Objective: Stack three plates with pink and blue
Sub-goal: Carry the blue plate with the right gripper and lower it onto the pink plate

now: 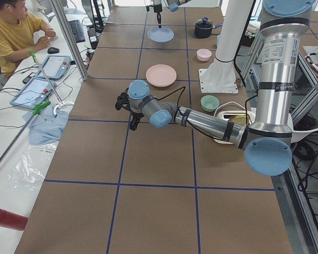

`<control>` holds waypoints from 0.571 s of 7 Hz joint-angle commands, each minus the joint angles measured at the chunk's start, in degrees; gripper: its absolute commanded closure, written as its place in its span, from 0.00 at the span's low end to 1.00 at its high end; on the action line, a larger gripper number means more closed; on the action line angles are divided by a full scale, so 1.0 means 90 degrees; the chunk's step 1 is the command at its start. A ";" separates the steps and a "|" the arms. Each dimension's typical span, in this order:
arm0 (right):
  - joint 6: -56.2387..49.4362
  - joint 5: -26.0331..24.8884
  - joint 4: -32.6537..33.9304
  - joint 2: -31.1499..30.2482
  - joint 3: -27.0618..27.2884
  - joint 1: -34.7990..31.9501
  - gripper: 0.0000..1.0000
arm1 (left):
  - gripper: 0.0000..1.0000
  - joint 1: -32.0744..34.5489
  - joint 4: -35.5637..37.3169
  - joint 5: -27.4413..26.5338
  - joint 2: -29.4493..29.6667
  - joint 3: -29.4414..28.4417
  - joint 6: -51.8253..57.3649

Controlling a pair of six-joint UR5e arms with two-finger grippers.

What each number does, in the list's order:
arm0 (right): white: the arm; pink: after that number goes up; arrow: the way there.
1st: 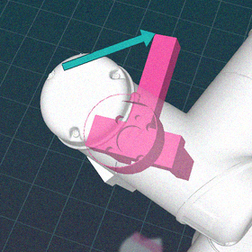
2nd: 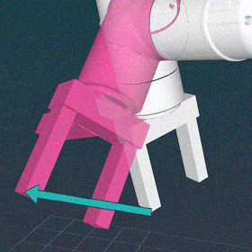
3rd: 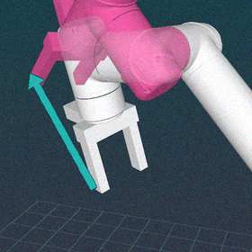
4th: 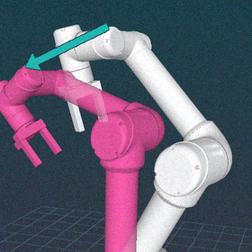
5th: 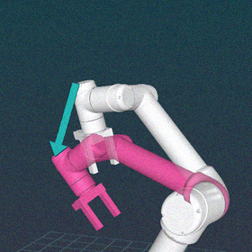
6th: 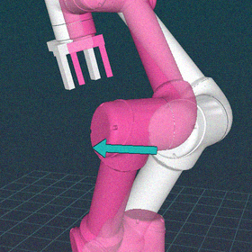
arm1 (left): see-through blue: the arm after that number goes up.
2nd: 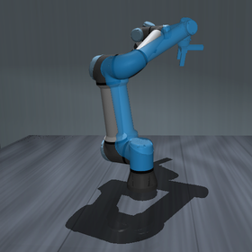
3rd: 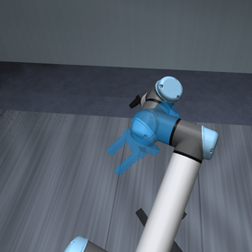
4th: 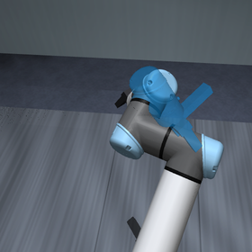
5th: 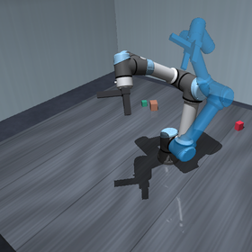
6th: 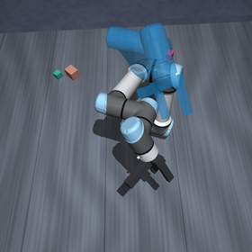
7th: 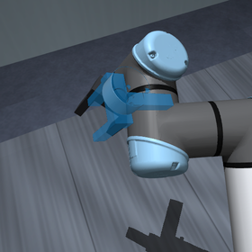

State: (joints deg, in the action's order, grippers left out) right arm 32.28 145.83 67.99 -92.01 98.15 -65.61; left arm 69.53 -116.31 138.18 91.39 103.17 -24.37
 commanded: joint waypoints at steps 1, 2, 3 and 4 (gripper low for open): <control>0.1948 -0.0050 -0.0044 0.0775 0.0442 0.0887 1.00 | 0.00 0.0175 0.0189 -0.0060 -0.0037 0.0011 0.0305; 0.3448 -0.0505 -0.0112 0.1670 0.0442 0.1609 1.00 | 0.00 0.0194 0.0189 -0.0079 -0.0115 0.0021 0.0305; 0.4720 -0.1245 -0.0094 0.2404 0.0442 0.2428 1.00 | 0.00 0.0262 0.0189 -0.0089 -0.0135 0.0031 0.0315; 0.5129 -0.1726 -0.0084 0.2691 0.0423 0.2978 1.00 | 0.00 0.0263 0.0208 -0.0080 -0.0135 0.0011 0.0421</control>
State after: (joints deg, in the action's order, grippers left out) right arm 70.28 136.07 67.20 -72.82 102.03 -45.71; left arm 71.66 -114.58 137.46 90.32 103.36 -21.34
